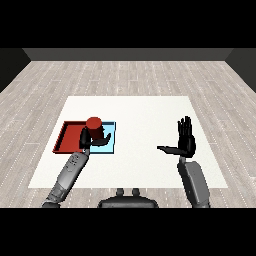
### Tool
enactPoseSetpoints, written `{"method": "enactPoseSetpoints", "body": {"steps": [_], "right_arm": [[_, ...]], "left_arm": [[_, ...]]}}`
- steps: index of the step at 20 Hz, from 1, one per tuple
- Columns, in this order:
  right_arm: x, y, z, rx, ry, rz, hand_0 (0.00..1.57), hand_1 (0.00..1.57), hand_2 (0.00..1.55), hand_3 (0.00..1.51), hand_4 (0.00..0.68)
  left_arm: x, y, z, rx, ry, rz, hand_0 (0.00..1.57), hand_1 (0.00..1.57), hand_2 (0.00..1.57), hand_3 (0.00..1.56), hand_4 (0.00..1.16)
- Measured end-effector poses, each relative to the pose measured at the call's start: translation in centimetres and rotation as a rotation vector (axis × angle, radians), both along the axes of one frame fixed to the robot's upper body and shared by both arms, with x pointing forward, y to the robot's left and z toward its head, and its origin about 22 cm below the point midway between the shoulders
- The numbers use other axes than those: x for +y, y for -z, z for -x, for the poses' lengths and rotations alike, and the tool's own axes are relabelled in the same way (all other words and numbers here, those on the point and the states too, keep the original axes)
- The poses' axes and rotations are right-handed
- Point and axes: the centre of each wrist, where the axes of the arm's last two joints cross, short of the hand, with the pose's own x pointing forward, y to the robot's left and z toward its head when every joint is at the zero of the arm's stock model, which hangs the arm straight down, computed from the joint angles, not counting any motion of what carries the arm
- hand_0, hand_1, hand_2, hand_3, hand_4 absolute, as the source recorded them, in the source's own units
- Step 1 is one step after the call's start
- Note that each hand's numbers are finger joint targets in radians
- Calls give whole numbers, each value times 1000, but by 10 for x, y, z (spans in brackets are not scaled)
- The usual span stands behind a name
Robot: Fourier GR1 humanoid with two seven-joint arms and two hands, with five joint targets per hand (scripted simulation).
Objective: Pick the red can and put it in the red box
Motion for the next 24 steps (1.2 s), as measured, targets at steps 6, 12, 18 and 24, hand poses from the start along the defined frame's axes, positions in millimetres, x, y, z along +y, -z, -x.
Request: {"method": "enactPoseSetpoints", "body": {"steps": [6,12,18,24], "right_arm": [[-10,42,18,82,14,11,0,0,0,0,0],[-21,58,18,120,29,14,0,0,0,0,0],[-20,59,13,90,21,33,0,0,0,0,0],[-16,50,8,46,22,49,0,0,0,0,0]], "left_arm": [[34,-10,-34,41,-104,-125,1566,1566,1508,1424,1102],[92,2,-60,169,-248,-215,1571,1571,1560,1457,1101],[145,46,-58,315,-377,-239,1571,1571,1571,1490,1064],[168,79,-52,486,-496,-309,697,697,753,825,826]]}}
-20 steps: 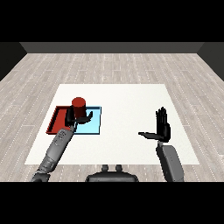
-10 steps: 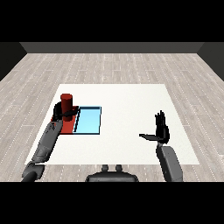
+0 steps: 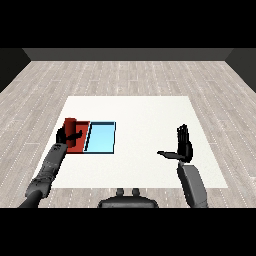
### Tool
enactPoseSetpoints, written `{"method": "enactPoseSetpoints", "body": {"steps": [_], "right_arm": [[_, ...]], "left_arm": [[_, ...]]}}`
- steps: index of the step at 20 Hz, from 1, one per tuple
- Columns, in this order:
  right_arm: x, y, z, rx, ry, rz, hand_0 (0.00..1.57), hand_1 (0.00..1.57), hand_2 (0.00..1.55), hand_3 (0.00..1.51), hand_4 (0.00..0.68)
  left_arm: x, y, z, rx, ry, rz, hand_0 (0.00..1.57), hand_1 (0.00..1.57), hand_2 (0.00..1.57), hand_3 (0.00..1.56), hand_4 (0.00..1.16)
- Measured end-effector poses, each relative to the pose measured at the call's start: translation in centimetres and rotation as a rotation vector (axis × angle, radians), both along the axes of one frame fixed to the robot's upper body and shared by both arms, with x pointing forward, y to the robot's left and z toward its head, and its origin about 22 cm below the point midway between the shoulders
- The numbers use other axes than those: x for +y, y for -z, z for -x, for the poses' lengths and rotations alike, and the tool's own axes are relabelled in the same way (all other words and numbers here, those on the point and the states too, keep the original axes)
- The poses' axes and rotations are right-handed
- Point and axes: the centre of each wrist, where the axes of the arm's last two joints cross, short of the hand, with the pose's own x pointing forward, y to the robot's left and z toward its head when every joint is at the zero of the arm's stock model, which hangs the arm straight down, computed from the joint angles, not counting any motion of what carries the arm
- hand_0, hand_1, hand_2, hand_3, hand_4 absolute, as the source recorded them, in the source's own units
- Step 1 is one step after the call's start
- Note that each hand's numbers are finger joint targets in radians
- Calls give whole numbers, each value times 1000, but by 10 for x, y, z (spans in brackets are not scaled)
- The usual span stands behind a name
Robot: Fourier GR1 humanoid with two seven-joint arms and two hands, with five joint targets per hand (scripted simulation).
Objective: Pick the red can and put it in the red box
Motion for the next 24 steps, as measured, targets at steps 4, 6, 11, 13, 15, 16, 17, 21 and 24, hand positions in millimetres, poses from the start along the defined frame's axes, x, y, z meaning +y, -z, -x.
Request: {"method": "enactPoseSetpoints", "body": {"steps": [4,6,11,13,15,16,17,21,24], "right_arm": [[0,-2,2,-28,-5,14,0,0,0,0,0],[-2,-3,2,-41,-3,14,0,0,0,0,0],[3,1,6,-54,-9,12,0,0,0,0,0],[7,2,8,-66,-14,8,0,0,0,0,0],[8,1,9,-78,-20,8,0,0,0,0,0],[7,1,9,-83,-22,8,0,0,0,0,0],[6,-1,8,-85,-24,5,0,0,0,0,0],[4,-2,10,-90,-30,-4,0,0,0,0,0],[3,-1,14,-103,-38,-6,0,0,0,0,0]], "left_arm": [[2,14,4,116,-58,-26,849,849,797,0,706],[5,16,4,151,-88,-21,760,760,758,0,672],[9,19,7,213,-75,21,0,0,0,0,654],[15,20,11,269,-46,-9,0,0,0,0,319],[15,22,11,328,-33,-54,0,0,0,0,0],[16,21,12,355,-31,-65,0,0,0,0,0],[19,19,11,373,-29,-74,0,0,0,0,0],[19,12,5,422,-58,-50,0,0,0,0,0],[22,9,5,350,-83,-11,0,0,0,0,0]]}}
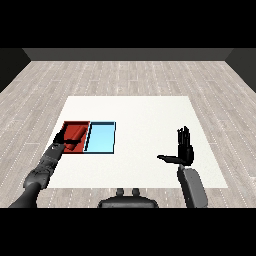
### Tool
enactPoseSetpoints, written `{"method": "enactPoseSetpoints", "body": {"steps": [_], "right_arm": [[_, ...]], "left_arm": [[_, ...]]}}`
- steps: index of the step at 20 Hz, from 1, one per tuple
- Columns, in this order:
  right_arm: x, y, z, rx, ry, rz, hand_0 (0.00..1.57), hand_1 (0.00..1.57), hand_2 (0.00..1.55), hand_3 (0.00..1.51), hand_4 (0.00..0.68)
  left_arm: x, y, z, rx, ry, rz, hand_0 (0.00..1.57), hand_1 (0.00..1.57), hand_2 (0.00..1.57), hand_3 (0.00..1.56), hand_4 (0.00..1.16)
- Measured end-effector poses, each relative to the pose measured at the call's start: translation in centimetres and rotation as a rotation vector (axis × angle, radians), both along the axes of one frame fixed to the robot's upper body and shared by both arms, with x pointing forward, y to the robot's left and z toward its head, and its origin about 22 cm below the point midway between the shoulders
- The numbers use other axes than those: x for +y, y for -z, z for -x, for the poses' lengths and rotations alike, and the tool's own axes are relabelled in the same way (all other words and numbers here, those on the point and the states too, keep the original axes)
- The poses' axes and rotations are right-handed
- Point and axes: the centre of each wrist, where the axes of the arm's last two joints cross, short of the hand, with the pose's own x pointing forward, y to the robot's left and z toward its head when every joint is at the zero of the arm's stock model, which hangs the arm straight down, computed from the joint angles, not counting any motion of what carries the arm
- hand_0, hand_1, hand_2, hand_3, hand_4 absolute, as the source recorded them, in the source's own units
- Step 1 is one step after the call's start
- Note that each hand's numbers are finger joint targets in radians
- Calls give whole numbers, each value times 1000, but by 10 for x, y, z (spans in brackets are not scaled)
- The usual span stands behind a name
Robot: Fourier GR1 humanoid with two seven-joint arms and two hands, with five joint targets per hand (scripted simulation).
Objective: Pick the red can and put it in the red box
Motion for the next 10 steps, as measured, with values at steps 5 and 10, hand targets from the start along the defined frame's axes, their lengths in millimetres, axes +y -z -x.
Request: {"method": "enactPoseSetpoints", "body": {"steps": [5,10], "right_arm": [[-4,-3,3,-16,-14,0,0,0,0,0,0],[-2,-4,3,-13,-40,-6,0,0,0,0,0]], "left_arm": [[-9,-8,-10,-357,-22,124,0,0,0,0,0],[-35,-27,-29,-760,117,265,0,0,0,0,0]]}}
